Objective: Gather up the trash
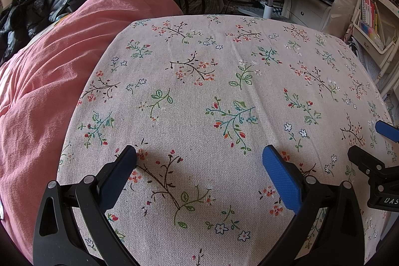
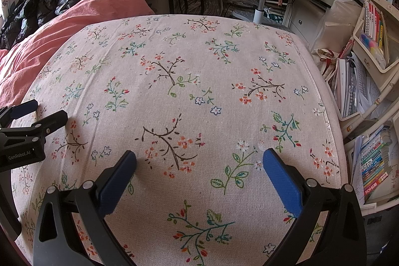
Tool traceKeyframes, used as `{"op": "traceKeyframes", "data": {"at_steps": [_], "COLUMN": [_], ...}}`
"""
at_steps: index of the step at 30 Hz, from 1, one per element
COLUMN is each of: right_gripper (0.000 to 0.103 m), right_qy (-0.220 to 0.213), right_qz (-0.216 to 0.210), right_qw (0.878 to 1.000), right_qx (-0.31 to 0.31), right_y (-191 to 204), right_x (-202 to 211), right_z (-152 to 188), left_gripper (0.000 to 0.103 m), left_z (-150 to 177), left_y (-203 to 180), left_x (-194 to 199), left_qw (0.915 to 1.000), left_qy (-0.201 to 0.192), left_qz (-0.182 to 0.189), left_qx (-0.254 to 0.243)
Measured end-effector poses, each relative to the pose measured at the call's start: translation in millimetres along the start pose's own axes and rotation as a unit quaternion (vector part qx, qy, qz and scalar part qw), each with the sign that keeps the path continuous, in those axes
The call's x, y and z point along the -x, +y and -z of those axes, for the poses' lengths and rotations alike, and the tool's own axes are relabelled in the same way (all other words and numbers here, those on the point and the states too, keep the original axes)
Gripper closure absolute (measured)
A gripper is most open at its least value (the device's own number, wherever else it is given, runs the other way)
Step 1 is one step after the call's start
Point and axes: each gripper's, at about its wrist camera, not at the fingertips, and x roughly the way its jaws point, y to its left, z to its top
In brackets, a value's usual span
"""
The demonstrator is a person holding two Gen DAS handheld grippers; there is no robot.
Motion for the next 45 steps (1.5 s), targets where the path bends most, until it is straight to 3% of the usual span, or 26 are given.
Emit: {"op": "traceKeyframes", "data": {"at_steps": [45], "right_gripper": [0.006], "right_qy": [0.0], "right_qz": [0.0], "right_qw": [1.0], "right_qx": [0.0], "right_y": [-0.1], "right_x": [0.4], "right_z": [0.8], "left_gripper": [0.006], "left_z": [0.0], "left_y": [0.1], "left_x": [-0.1], "left_qw": [1.0], "left_qy": [0.0], "left_qz": [0.0], "left_qx": [0.0]}}
